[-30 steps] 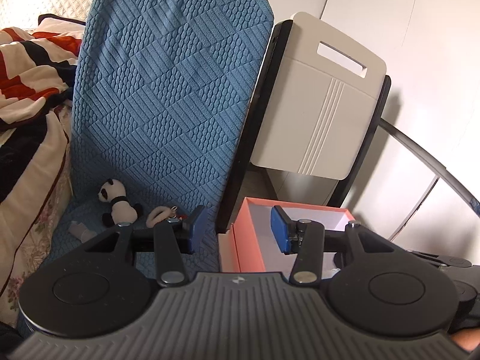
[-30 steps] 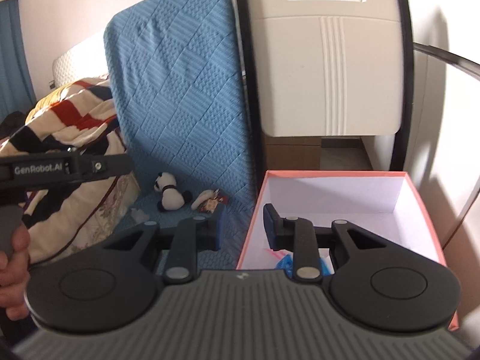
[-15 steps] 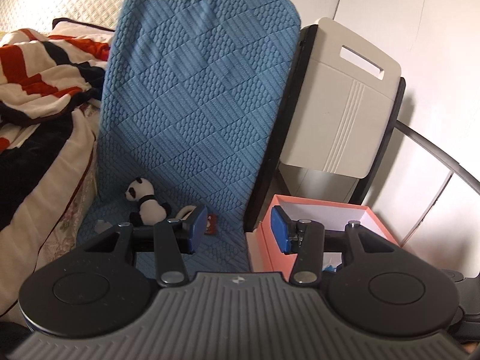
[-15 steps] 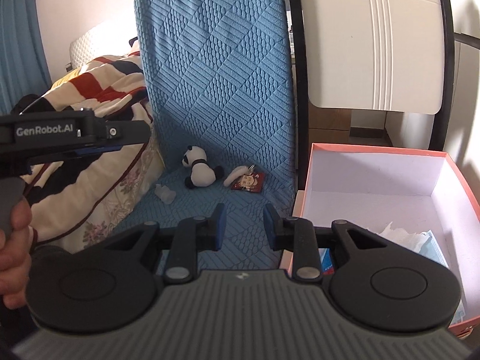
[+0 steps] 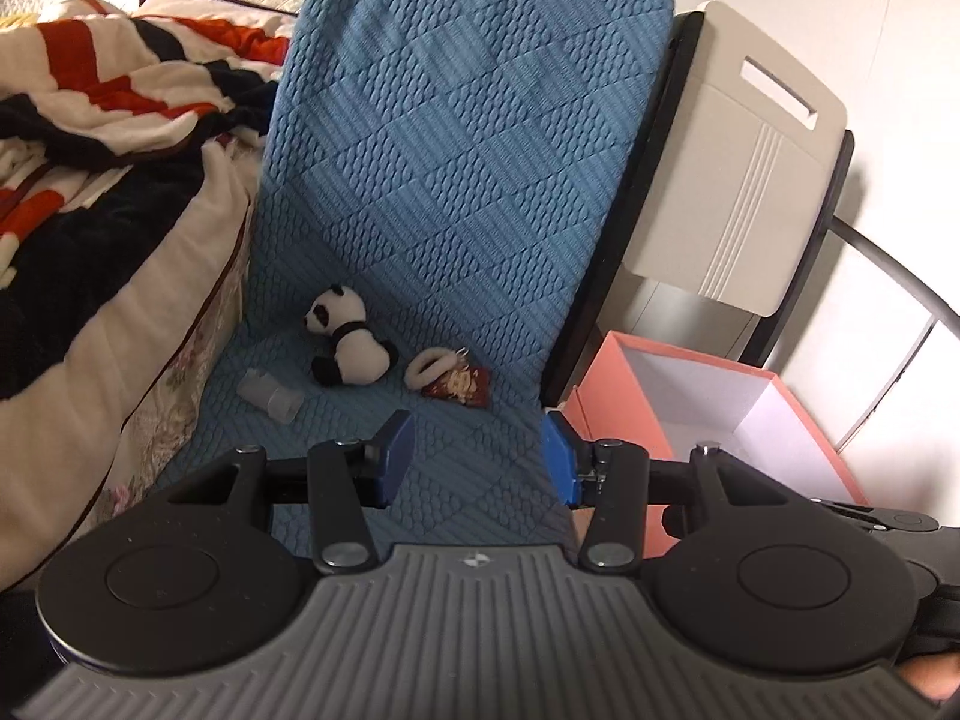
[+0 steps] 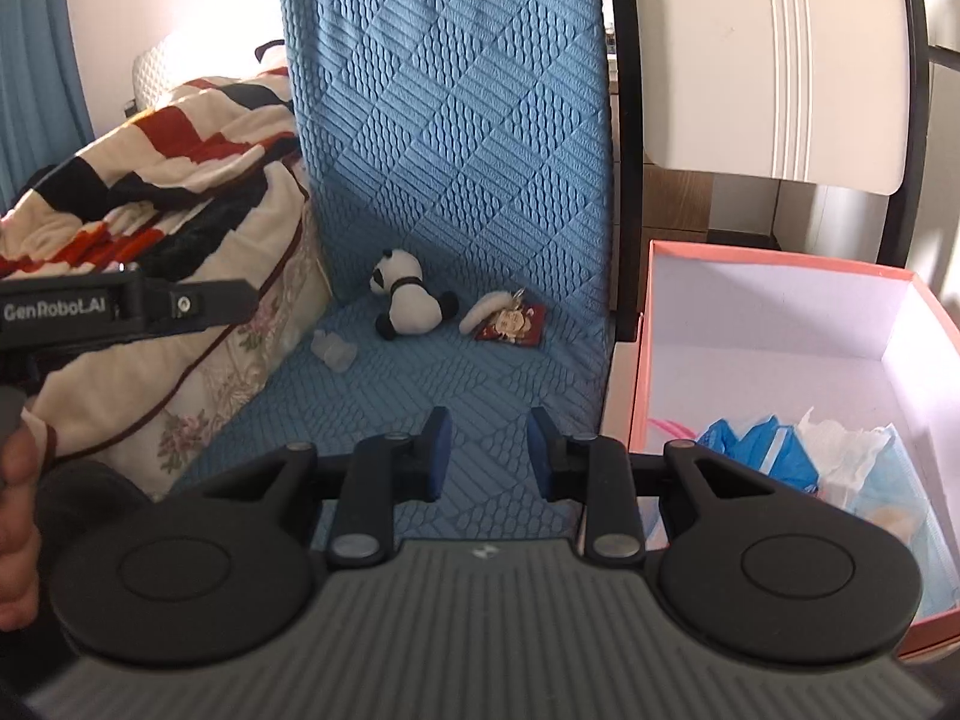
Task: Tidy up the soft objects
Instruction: 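Withdraw both tools from the box toward the panda plush on the seat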
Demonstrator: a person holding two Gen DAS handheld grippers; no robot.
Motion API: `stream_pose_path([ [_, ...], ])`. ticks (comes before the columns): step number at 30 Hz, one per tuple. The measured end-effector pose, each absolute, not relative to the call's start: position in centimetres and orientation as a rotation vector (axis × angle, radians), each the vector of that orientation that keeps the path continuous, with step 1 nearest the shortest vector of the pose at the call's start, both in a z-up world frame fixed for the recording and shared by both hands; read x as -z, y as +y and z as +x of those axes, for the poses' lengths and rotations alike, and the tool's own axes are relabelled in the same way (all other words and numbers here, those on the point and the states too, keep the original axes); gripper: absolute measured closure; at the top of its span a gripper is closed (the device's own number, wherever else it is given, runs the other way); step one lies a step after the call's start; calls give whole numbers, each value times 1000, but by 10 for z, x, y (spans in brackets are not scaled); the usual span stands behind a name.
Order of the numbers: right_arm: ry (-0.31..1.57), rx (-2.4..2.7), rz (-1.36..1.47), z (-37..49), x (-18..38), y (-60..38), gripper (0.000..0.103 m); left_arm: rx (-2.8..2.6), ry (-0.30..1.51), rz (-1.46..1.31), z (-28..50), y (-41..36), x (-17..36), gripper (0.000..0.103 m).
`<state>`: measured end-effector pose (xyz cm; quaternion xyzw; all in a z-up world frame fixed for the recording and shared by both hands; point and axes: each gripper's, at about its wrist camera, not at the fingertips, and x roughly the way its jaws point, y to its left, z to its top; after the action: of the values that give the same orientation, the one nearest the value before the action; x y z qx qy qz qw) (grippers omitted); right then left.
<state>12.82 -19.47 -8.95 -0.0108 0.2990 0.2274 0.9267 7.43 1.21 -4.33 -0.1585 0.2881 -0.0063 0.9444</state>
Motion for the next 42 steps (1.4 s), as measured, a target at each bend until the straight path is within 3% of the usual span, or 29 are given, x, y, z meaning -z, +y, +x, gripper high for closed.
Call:
stream_pose_path([
  [20,631,-425,-49,160,114,-154,72,8,701,-270,128,44,108,50],
  [42,672,-474,-104,213,134,-122,72,39,754,-296,220,49,133,50],
])
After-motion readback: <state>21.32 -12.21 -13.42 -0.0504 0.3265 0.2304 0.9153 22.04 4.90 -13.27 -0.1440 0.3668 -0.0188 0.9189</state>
